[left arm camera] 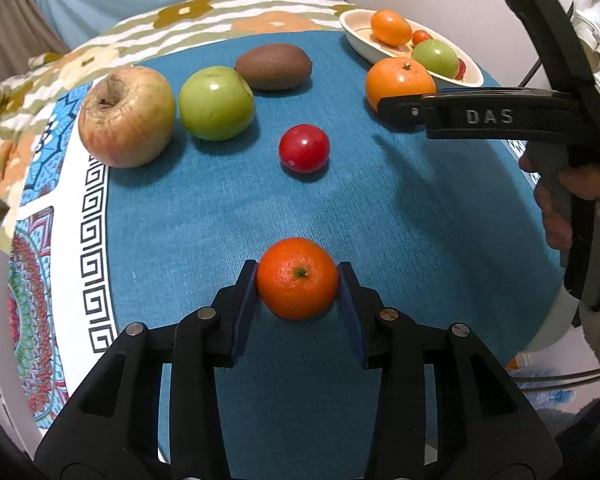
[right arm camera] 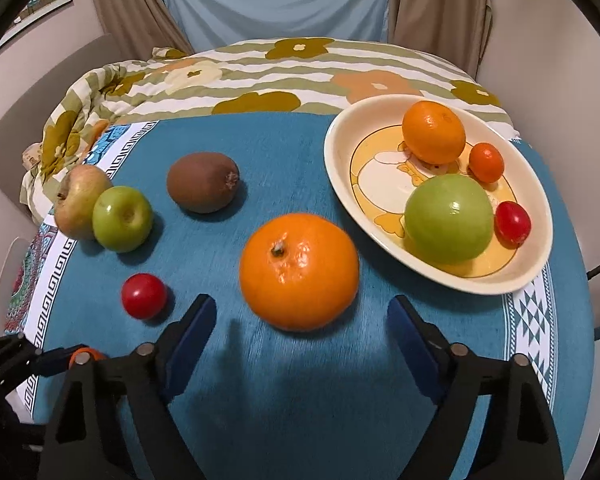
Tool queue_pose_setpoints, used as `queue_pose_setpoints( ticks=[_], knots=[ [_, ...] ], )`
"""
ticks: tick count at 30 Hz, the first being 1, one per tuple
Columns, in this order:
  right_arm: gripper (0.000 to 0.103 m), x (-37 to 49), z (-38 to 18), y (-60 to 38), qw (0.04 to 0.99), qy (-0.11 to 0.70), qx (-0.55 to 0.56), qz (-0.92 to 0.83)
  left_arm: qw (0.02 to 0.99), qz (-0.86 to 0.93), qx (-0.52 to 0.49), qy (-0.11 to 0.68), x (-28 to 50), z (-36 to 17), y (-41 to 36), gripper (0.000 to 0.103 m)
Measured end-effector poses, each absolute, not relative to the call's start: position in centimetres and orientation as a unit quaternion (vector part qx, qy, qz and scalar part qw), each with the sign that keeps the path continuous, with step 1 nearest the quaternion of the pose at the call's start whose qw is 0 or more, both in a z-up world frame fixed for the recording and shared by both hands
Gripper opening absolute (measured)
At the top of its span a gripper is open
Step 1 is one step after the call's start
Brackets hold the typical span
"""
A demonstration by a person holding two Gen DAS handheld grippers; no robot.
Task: Organize fruits
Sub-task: 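Grasp a small tangerine with the left tool while the right tool grasps the large orange, then carry the tangerine with the left tool while the right tool carries the orange to the bowl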
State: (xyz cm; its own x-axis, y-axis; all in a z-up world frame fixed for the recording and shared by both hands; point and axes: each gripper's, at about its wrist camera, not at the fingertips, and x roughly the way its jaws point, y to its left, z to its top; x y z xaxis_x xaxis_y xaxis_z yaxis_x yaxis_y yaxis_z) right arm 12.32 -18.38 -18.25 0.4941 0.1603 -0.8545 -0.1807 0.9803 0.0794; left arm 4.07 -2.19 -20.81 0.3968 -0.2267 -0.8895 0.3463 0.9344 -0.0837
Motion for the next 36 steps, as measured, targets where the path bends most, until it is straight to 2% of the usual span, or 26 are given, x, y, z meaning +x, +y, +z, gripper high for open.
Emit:
queue_pose_setpoints(
  ticks=[7, 9, 11, 14, 25, 36],
  knots=[
    [0.083, 13.1, -18.5, -18.2, 0.866, 0.492, -0.008, 0.094, 0.834, -0.156, 0.039, 0.527, 4.6, -20.7, -1.4, 0.043],
    [0.071, 13.3, -18.5, -18.1, 0.864, 0.494, -0.008, 0.097, 0.835, -0.151, 0.035, 0.528, 4.8, -20.7, -1.2, 0.043],
    [0.070, 13.4, -18.6, -18.1, 0.863, 0.496, -0.011, 0.096, 0.836, -0.147, 0.033, 0.528, 5.0, -20.6, -1.1, 0.043],
    [0.058, 13.4, -18.6, -18.0, 0.863, 0.496, -0.010, 0.101, 0.837, -0.140, 0.029, 0.528, 5.3, -20.4, -0.8, 0.043],
    [0.058, 12.9, -17.3, -18.2, 0.862, 0.492, 0.002, 0.123, 0.849, -0.118, 0.013, 0.516, 5.7, -18.1, -0.1, 0.043],
    [0.058, 11.9, -13.1, -20.1, 0.864, 0.480, 0.016, 0.153, 0.866, -0.111, 0.007, 0.487, 6.5, -13.3, -2.1, 0.043]
  ],
)
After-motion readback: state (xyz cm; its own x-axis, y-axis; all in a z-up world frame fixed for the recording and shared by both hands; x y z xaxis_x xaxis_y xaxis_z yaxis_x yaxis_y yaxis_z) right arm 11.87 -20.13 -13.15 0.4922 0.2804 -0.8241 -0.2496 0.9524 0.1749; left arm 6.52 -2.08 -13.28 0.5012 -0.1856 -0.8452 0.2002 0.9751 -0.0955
